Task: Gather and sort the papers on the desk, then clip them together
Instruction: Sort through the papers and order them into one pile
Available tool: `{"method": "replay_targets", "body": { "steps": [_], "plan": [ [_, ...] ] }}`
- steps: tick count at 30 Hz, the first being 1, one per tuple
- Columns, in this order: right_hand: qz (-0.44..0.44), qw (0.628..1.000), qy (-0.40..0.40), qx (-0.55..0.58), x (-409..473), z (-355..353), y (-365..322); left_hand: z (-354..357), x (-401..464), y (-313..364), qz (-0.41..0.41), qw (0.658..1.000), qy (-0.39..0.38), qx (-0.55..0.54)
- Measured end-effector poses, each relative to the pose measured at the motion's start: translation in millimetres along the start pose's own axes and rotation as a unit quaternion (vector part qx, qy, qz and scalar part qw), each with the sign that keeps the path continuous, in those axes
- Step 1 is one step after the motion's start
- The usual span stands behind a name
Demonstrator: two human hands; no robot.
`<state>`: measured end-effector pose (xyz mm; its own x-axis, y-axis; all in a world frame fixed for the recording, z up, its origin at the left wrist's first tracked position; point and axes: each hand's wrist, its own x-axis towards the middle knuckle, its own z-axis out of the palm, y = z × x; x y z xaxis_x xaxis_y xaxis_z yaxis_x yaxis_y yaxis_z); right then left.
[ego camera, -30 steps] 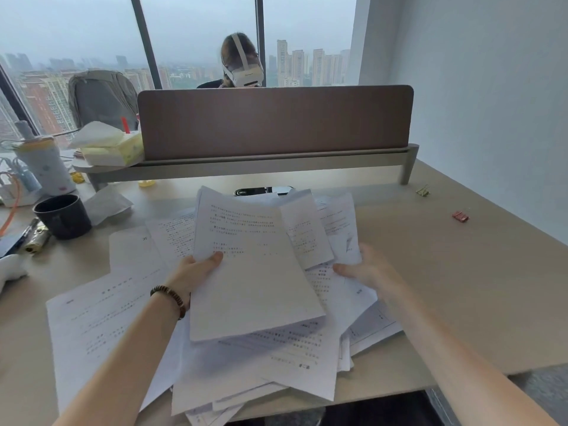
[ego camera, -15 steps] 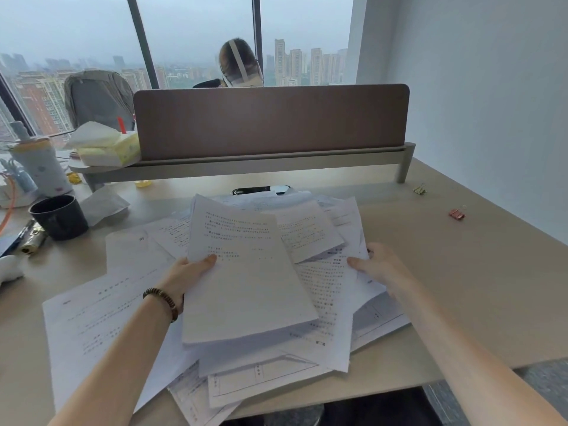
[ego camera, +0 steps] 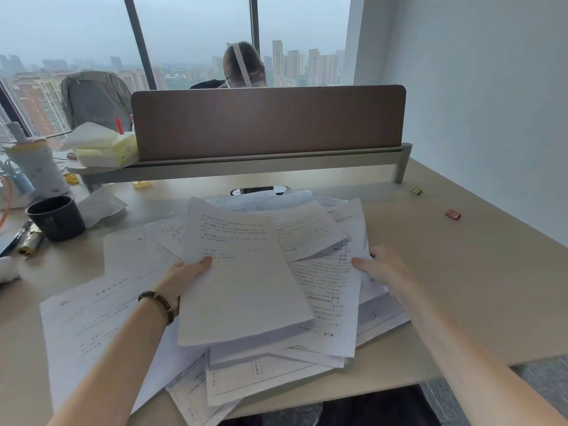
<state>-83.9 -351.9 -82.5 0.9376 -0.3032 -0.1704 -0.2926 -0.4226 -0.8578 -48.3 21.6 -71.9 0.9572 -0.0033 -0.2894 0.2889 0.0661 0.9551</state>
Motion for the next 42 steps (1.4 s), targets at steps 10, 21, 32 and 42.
{"method": "replay_targets", "body": {
  "steps": [10, 21, 32, 42],
  "plan": [
    [0.033, 0.999, -0.018, -0.009, -0.5, 2.2, 0.8, -4.8, 0.3, 1.9, -0.01, 1.0, -0.005, -0.001],
    [0.01, 0.993, 0.03, -0.111, -3.1, 2.5, -1.2, -7.4, 2.6, 0.9, -0.021, 1.0, -0.007, 0.009],
    [0.009, 0.995, -0.013, -0.097, -1.2, -6.3, -21.5, -11.4, 10.6, -6.0, -0.01, 1.0, -0.014, 0.012],
    [-0.003, 0.999, 0.028, -0.037, 0.9, -29.1, -46.7, -11.2, 11.5, -9.4, -0.01, 0.999, -0.02, 0.04]
  ]
}}
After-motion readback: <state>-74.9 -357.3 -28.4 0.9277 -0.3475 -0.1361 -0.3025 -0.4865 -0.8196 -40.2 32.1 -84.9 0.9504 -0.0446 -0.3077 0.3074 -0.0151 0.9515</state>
